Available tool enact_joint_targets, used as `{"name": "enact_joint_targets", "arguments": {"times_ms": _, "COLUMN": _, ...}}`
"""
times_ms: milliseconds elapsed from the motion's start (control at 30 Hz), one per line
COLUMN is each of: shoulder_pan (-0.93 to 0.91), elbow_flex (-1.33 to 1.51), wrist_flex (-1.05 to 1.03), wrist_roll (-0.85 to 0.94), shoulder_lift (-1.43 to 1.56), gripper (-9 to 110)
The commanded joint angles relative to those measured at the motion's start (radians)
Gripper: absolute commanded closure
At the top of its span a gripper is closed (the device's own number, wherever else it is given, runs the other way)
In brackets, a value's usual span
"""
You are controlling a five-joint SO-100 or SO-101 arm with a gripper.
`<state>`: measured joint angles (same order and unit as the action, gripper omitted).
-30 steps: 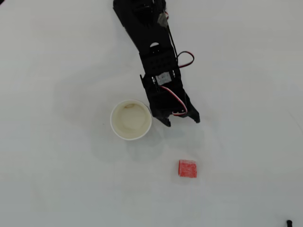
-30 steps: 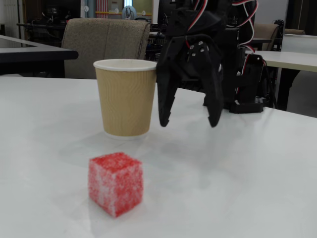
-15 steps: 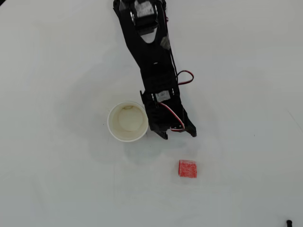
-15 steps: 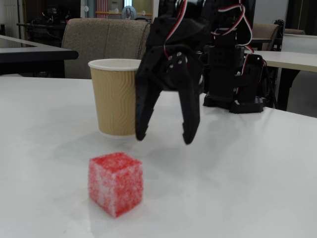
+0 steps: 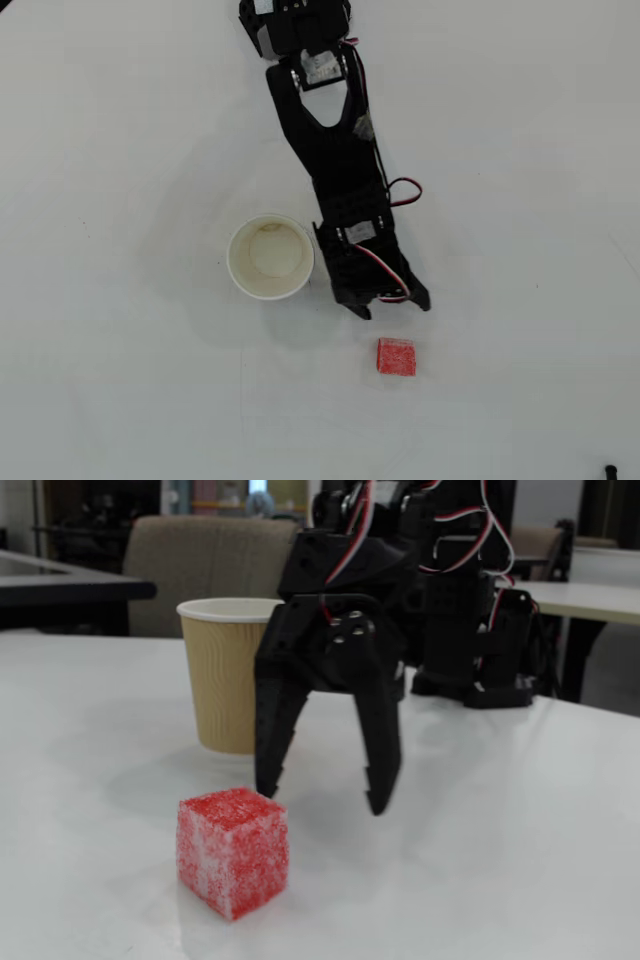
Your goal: Grasp a red cube and put it in the cup.
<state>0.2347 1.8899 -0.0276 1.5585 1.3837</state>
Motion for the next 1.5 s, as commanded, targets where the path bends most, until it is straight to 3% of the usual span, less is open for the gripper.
{"name": "enact_joint_targets", "arguments": {"times_ms": 0, "shoulder_pan": 0.025, "elbow_flex": -0.087, "wrist_flex": 0.032, "wrist_roll": 0.011, "shoulder_lift": -0.006, "gripper": 72}}
{"name": "enact_joint_targets", "arguments": {"times_ms": 600, "shoulder_pan": -0.037, "elbow_flex": -0.238, "wrist_flex": 0.052, "wrist_roll": 0.064, "shoulder_lift": -0.16, "gripper": 62}}
{"name": "enact_joint_targets", "arguments": {"times_ms": 1467, "shoulder_pan": -0.081, "elbow_flex": -0.405, "wrist_flex": 0.063, "wrist_roll": 0.083, "shoulder_lift": -0.275, "gripper": 62}}
